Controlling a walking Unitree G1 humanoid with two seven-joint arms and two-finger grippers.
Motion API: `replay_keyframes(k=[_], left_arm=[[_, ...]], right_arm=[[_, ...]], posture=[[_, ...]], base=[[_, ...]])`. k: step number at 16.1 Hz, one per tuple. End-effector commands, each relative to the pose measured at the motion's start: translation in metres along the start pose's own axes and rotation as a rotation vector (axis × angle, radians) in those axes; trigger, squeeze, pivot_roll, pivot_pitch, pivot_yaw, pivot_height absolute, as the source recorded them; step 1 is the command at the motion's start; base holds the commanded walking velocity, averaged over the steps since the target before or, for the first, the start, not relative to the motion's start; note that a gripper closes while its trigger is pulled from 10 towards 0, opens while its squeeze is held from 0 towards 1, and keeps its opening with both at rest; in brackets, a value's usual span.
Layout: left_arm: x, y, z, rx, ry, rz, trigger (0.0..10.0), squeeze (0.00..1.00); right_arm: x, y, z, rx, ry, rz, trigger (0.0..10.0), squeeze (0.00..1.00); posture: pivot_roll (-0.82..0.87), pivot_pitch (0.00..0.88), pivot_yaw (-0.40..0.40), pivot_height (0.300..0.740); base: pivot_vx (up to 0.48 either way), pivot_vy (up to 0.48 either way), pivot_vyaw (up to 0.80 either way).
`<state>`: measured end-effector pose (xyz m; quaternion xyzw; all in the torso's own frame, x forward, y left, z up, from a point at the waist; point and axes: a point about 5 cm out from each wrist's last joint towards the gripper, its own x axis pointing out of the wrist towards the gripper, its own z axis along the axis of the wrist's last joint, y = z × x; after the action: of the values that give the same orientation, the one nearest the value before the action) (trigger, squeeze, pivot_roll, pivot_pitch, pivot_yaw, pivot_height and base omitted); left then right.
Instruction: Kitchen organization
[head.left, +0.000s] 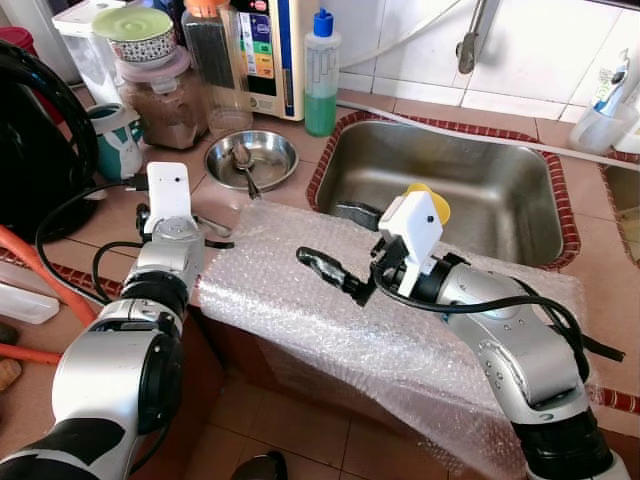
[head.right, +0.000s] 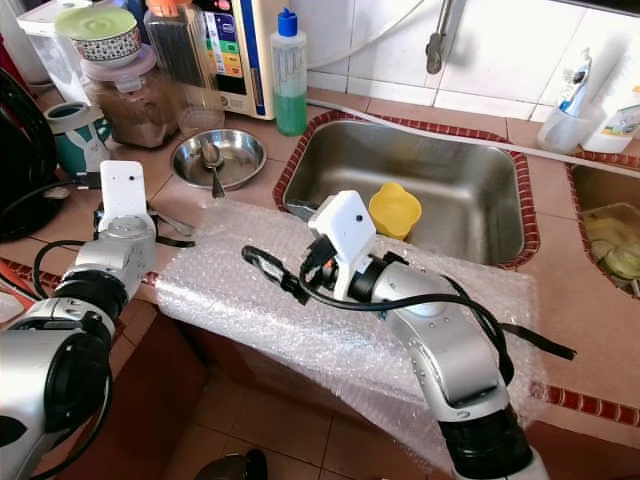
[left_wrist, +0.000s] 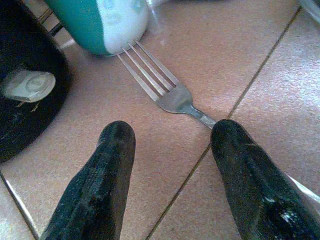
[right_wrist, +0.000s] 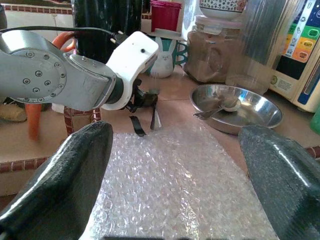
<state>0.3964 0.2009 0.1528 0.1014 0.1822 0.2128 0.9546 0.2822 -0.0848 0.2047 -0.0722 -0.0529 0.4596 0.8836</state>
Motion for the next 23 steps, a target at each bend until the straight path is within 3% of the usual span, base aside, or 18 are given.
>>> replay_keyframes(k=[1, 4, 14, 20, 21, 22, 23], left_arm=[[-0.001, -0.006, -0.032, 0.067, 0.107, -0.042, 10.0, 0.0], [-0.002, -0.005, -0.036, 0.079, 0.113, -0.034, 10.0, 0.0], [-0.023, -0.045, -0.043, 0.072, 0.139, -0.108, 10.0, 0.0], [-0.04, -0.049, -0.052, 0.068, 0.141, -0.076, 10.0, 0.0], [-0.039, -0.045, -0.052, 0.046, 0.136, -0.056, 10.0, 0.56], [-0.038, -0.043, -0.051, 0.007, 0.126, -0.057, 10.0, 1.0], [-0.038, -0.04, -0.044, 0.016, 0.09, -0.048, 10.0, 1.0]], right_arm=[[-0.002, 0.001, 0.001, -0.004, -0.005, 0.004, 10.0, 0.0], [-0.002, 0.0, 0.001, -0.004, -0.003, 0.005, 10.0, 0.0], [0.0, 0.0, 0.0, -0.003, 0.002, 0.011, 10.0, 0.0], [0.002, 0.001, -0.001, -0.003, -0.001, 0.017, 10.0, 0.0], [0.002, 0.001, -0.001, -0.004, -0.001, 0.018, 10.0, 0.0], [0.002, 0.0, -0.001, -0.004, -0.003, 0.019, 10.0, 0.0], [0.003, 0.0, -0.001, -0.005, -0.004, 0.019, 10.0, 0.0]], posture=[[-0.01, 0.12, 0.032, 0.74], [-0.01, 0.122, 0.03, 0.74], [0.0, 0.119, 0.033, 0.74], [0.02, 0.114, 0.03, 0.74], [0.02, 0.113, 0.03, 0.74], [0.02, 0.113, 0.03, 0.74], [0.02, 0.11, 0.03, 0.74]], base=[[0.0, 0.0, 0.0], [0.0, 0.0, 0.0], [0.0, 0.0, 0.0], [0.0, 0.0, 0.0], [0.0, 0.0, 0.0], [0.0, 0.0, 0.0], [0.0, 0.0, 0.0]])
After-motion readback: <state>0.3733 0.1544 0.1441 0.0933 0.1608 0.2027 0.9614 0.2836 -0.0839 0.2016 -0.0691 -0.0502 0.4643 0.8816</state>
